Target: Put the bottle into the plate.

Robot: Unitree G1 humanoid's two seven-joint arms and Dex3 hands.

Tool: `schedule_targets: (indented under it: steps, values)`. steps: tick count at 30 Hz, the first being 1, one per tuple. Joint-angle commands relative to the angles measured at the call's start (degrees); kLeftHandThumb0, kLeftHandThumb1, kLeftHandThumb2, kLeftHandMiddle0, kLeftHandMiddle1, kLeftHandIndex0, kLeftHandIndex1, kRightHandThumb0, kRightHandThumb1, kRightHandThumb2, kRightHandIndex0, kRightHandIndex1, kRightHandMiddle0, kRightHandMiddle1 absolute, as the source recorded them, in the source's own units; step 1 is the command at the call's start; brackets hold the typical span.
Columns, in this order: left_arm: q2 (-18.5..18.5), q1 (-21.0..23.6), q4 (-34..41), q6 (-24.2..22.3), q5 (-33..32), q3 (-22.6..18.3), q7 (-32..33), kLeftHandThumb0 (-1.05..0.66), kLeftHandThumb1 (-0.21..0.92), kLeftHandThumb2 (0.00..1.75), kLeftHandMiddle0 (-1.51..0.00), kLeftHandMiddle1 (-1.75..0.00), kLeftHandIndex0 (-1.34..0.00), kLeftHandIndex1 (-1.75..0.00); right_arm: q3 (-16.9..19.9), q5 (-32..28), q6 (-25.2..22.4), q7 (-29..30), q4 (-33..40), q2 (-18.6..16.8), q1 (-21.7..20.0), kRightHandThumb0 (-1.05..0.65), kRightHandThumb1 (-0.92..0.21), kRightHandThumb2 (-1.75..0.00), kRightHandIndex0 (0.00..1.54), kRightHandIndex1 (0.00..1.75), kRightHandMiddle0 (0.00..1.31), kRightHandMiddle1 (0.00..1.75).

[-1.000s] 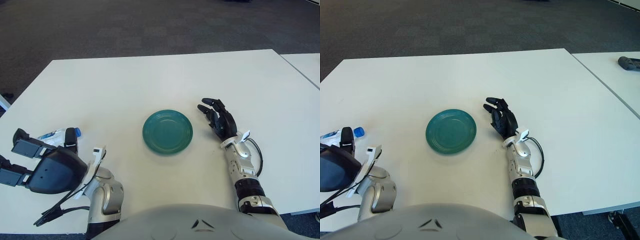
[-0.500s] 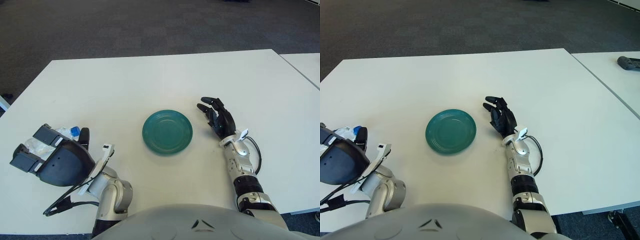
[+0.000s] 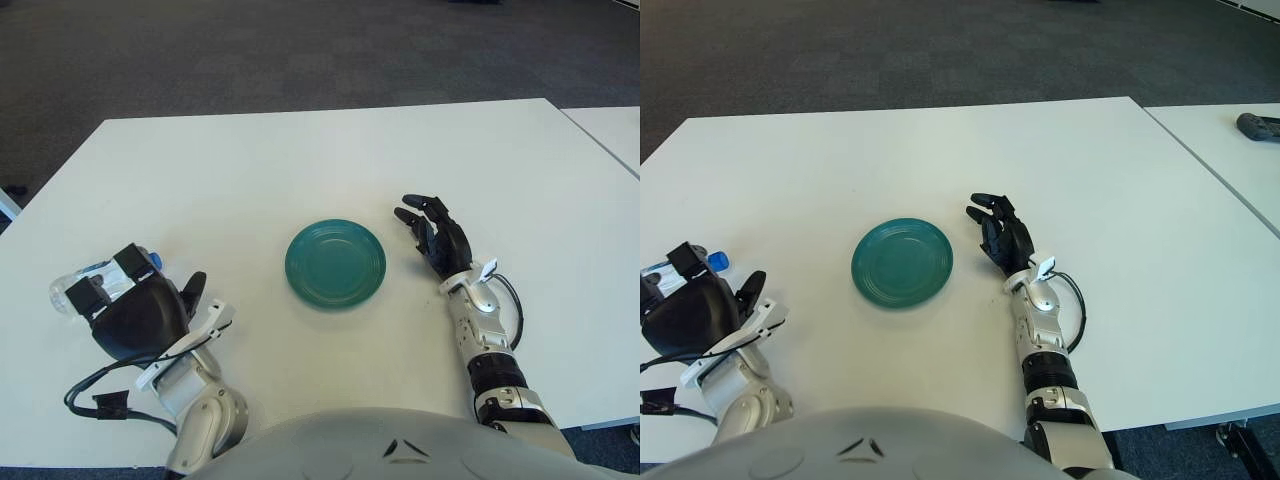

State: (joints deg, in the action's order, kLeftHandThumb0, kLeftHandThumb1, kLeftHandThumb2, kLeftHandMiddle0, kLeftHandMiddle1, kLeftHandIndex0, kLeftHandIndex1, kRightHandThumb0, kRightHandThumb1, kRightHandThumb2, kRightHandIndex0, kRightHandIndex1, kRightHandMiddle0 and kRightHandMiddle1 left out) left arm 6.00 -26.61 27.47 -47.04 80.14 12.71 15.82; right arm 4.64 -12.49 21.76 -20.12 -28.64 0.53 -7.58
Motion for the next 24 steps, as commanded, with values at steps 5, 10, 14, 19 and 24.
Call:
schedule_targets:
  steps: [5, 10, 14, 19, 24]
  values:
    - [3.2, -4.7, 4.2, 8.0, -2.8, -2.3, -1.8, -1.05, 0.92, 0.54, -0.16, -0.81, -0.09, -1.3, 0.3, -0.2, -2.8, 0.0, -2.2, 0.1, 2.2, -0.65, -0.92, -0.55, 0.39, 0.63, 0.18, 1.06]
    - [3.5, -3.7, 1.8, 10.8, -5.5, -5.1, -1.8, -1.05, 0.92, 0.55, -0.21, -0.7, -0.06, -1.23, 0.7, -0.4, -3.0, -0.3, -2.5, 0.4, 1.8, -0.65, -0.92, -0.55, 0.39, 0.63, 0.18, 1.06]
    - [3.2, -3.4, 1.5, 11.8, -6.0, -5.8, -2.7, -1.05, 0.92, 0.55, -0.22, -0.65, -0.05, -1.2, 0.8, -0.6, -3.1, -0.5, -2.9, 0.6, 1.4, -0.65, -0.92, -0.55, 0.39, 0.63, 0.18, 1.06]
    - [3.2, -2.8, 0.8, 13.0, -7.0, -6.5, -4.0, -1.05, 0.92, 0.55, -0.25, -0.58, -0.03, -1.16, 1.2, -0.7, -3.0, -0.8, -3.5, 0.8, 1.0, -0.65, -0.92, -0.55, 0.39, 0.63, 0.18, 1.06]
    - [3.1, -2.2, 0.2, 13.6, -7.1, -6.9, -4.7, -1.05, 0.92, 0.55, -0.27, -0.52, -0.02, -1.14, 1.6, -0.9, -2.9, -1.1, -4.6, 1.1, 0.2, -0.65, -0.92, -0.55, 0.39, 0.63, 0.18, 1.06]
